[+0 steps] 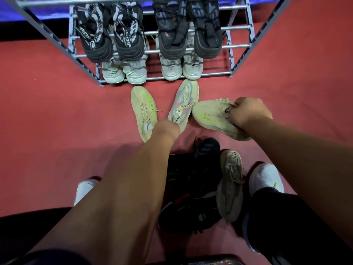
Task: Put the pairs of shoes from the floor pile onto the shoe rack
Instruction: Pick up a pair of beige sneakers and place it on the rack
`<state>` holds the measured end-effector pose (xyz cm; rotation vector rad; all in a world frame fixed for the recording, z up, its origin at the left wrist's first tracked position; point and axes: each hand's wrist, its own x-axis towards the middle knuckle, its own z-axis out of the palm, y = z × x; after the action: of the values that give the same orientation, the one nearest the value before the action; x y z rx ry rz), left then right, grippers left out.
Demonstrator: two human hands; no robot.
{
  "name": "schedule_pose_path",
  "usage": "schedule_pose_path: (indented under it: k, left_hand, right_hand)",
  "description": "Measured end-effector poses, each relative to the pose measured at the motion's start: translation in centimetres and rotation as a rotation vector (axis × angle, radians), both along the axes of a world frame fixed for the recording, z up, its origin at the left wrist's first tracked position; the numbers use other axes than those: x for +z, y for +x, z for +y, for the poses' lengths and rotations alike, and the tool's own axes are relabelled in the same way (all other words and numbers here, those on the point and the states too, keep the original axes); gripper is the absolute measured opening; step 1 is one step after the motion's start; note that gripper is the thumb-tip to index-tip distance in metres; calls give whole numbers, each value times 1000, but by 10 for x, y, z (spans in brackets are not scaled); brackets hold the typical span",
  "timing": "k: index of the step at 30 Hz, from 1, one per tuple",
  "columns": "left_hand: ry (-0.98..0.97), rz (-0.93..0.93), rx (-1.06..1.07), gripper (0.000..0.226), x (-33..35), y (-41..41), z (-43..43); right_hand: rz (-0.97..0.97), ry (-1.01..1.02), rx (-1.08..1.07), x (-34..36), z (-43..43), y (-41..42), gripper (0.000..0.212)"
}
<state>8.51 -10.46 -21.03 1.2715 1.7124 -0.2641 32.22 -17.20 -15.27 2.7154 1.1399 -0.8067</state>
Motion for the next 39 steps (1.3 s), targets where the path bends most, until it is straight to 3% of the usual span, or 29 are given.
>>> schedule_pose_path:
  k: [3,6,8,11,19,23,26,32,36,39]
  left_hand:
    - [28,4,-76,34,17,6,3]
    - [-161,-310,164,56,17,4,4]
    - [-302,-500,272,60,18,-1,3]
    - [-316,-616,428,60,12,-20,5]
    - [-29,-420,605,24,-21,-108,27]
    - [104,-254,656,36,-29,-148,44]
    - [158,-172,664,28,-32,-166,60]
    - [199,116,403,37,-31,-175,83]
    - [81,85,338,59,-40,-164,60]
    - [53,105,188,111,-54,-163,34]
  right_hand:
    - [18,107,-106,11,-1,-8,20]
    - [152,224,-181,5,2,-31,25]
    - [263,255,-190,-3,5,-57,27]
    - [466,285,-198,-19,11,-98,26]
    - [687,186,-21,-40,52,-173,18]
    - [625,102,84,-53,74,-194,31]
    - [544,30,176,-57,82,-203,31]
    - [469,21,186,-77,87,-212,45]
    - [454,-42,223,-88,80,-227,83]
    - [412,-50,284,-102,71,-240,95]
